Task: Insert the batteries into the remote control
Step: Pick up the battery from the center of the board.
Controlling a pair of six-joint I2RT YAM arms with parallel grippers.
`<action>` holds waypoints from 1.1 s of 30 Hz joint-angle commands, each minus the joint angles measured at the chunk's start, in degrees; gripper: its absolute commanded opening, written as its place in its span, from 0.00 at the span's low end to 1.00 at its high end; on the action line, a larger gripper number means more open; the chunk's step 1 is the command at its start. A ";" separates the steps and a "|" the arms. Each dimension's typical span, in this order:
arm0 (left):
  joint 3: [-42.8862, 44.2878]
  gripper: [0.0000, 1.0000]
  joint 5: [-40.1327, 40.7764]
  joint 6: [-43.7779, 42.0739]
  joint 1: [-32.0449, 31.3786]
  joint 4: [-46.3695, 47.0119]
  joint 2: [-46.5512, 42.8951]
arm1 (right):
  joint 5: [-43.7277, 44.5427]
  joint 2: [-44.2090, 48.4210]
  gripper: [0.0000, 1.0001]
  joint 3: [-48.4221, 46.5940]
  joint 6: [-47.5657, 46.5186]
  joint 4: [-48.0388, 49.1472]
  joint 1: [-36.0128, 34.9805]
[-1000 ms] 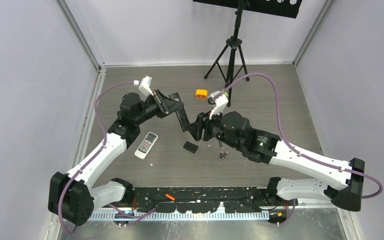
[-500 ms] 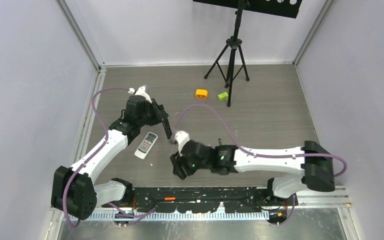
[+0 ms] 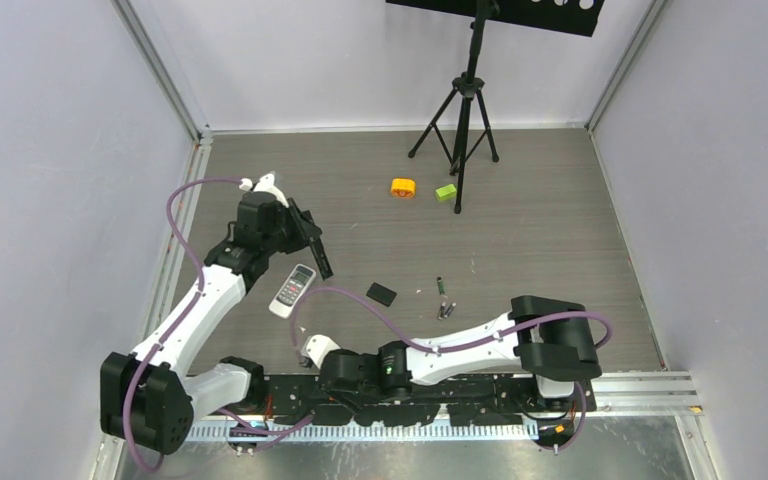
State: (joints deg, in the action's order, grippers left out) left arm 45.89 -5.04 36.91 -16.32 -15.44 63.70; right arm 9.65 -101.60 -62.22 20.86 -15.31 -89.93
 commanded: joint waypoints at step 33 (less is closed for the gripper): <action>-1.33 0.00 -8.06 0.78 5.41 1.70 -4.42 | 7.85 -11.09 0.26 -13.19 -2.77 -10.01 -3.32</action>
State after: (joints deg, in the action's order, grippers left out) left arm 44.53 -11.68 37.28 -11.46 -15.73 61.14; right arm 13.76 -111.53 -73.65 17.50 -22.76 -92.95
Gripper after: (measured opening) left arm 0.176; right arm 0.296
